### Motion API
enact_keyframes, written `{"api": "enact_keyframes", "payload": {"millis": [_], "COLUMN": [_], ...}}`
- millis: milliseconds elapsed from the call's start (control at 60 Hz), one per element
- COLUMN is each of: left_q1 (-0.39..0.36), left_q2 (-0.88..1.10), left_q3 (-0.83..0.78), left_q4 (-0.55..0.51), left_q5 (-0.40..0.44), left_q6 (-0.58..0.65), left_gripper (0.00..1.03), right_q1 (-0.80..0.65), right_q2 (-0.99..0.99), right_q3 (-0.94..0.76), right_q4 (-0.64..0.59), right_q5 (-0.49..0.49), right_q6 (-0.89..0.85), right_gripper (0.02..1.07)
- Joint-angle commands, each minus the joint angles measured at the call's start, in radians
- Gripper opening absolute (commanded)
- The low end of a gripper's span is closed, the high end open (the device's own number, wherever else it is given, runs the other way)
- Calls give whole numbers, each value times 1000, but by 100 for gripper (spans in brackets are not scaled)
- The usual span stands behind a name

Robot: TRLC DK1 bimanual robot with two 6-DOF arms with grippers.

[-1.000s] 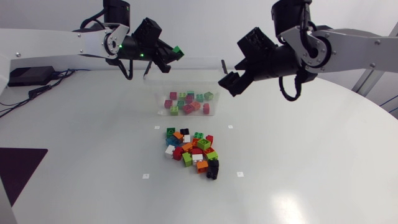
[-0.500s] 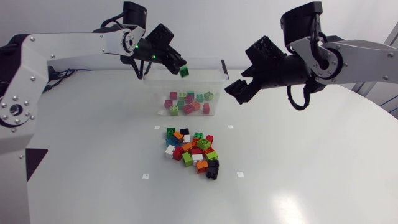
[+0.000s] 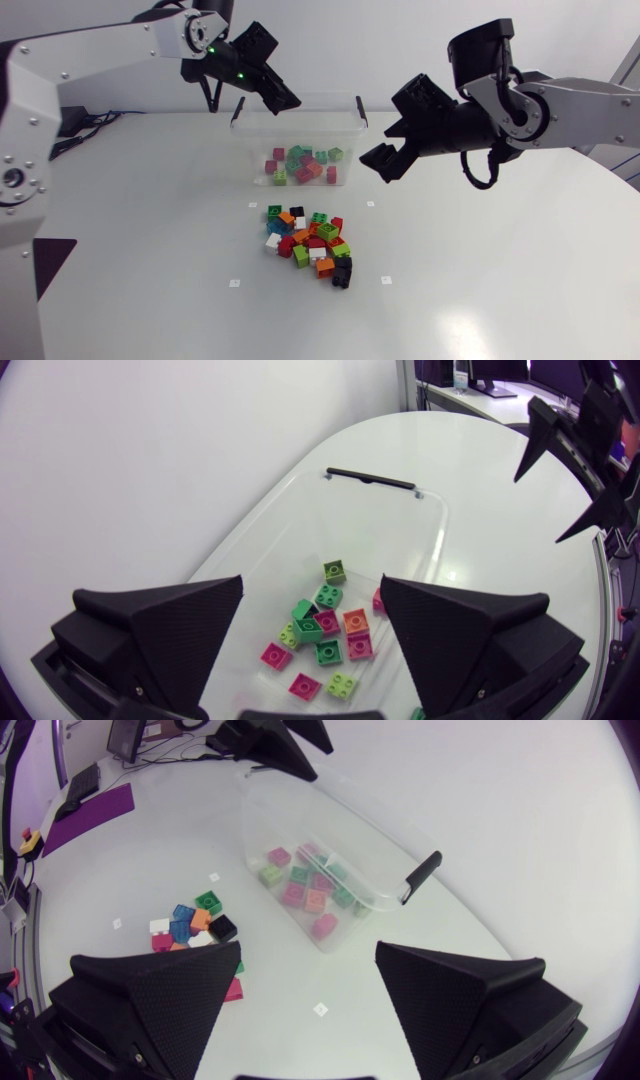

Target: Place the duplo bricks in the container

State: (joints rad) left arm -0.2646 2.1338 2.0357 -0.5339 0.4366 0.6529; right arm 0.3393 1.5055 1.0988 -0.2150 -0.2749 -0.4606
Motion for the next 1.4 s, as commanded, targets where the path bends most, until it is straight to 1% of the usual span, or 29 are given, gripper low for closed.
{"api": "enact_keyframes", "payload": {"millis": [0,200,300,483,617,750,867,950,1017,1167,1267,1383], "left_q1": [2,-7,2,18,19,18,13,-1,-10,-25,-36,-45], "left_q2": [-156,-374,-454,-542,-578,-589,-581,-578,-577,-574,-572,-561], "left_q3": [-134,-462,-591,-795,-910,-987,-1028,-1062,-1080,-1111,-1121,-1128], "left_q4": [-12,-12,-11,-11,-9,-1,14,32,38,64,72,81], "left_q5": [11,10,8,4,5,4,1,-9,-18,-27,-32,-50], "left_q6": [56,180,228,327,383,416,422,422,422,422,421,419], "left_gripper": [98,98,98,98,98,98,98,98,98,98,98,98], "right_q1": [17,56,78,127,148,168,187,190,188,182,181,181], "right_q2": [-14,-21,-22,-10,1,24,55,81,102,142,153,179], "right_q3": [-43,-112,-159,-238,-274,-287,-294,-298,-301,-294,-287,-270], "right_q4": [-37,-106,-116,-119,-116,-115,-115,-107,-93,-72,-67,-64], "right_q5": [-21,-46,-46,-46,-44,-41,-27,-23,-17,-3,16,36], "right_q6": [-47,-115,-127,-148,-154,-151,-148,-148,-148,-147,-144,-136], "right_gripper": [99,99,96,95,87,79,77,69,64,64,57,57]}}
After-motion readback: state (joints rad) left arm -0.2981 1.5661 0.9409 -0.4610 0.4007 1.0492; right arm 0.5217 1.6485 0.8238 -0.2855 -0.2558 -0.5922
